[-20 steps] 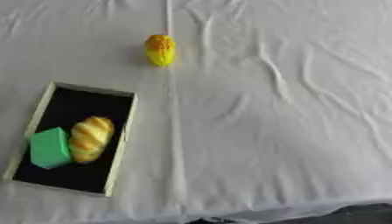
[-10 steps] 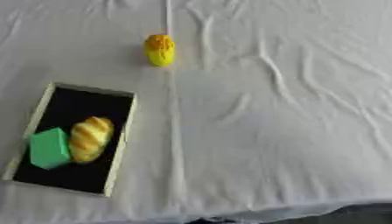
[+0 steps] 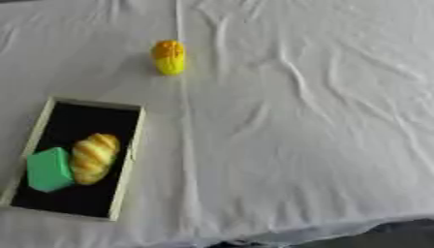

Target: Pick up objects on the table and place them in the box.

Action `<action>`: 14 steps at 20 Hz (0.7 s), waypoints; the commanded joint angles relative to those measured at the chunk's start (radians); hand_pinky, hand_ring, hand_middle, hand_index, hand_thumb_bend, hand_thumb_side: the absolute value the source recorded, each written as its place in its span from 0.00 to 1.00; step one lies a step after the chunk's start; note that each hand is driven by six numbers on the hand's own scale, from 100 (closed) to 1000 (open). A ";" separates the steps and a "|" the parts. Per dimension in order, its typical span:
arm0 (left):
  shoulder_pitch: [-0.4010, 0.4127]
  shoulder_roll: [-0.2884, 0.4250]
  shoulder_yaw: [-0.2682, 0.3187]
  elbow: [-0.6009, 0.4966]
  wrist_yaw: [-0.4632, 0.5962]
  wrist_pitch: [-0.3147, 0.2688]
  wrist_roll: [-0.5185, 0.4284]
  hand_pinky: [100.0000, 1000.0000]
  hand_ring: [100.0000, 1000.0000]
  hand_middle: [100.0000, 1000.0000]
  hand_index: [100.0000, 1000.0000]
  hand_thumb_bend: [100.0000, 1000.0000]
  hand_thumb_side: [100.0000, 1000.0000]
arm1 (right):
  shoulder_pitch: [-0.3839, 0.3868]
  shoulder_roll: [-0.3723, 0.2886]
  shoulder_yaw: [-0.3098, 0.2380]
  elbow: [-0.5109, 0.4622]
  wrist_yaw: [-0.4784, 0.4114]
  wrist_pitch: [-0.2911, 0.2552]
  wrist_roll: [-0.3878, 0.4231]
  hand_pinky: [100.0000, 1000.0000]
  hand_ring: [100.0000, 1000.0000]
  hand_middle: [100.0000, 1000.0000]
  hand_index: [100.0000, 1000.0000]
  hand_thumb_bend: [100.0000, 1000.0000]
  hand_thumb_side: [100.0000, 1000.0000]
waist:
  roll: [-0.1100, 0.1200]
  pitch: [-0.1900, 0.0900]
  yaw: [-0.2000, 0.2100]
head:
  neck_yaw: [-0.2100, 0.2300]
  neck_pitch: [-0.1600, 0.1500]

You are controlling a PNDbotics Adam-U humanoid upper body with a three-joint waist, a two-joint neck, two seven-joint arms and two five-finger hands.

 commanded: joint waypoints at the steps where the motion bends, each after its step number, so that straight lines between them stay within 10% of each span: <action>1: -0.070 -0.033 -0.022 0.125 -0.064 -0.037 -0.094 0.91 0.85 0.80 0.91 0.17 0.25 | -0.013 -0.039 -0.020 -0.014 -0.020 0.002 -0.027 0.94 0.89 0.73 0.88 0.00 0.24 | 0.000 -0.026 -0.004 | 0.005 0.007; 14: -0.159 -0.153 -0.073 0.465 -0.283 -0.222 -0.198 0.94 0.89 0.83 0.92 0.39 0.26 | -0.033 -0.024 -0.010 -0.014 -0.034 0.028 -0.016 0.94 0.88 0.72 0.87 0.00 0.29 | -0.001 -0.033 -0.006 | 0.024 0.009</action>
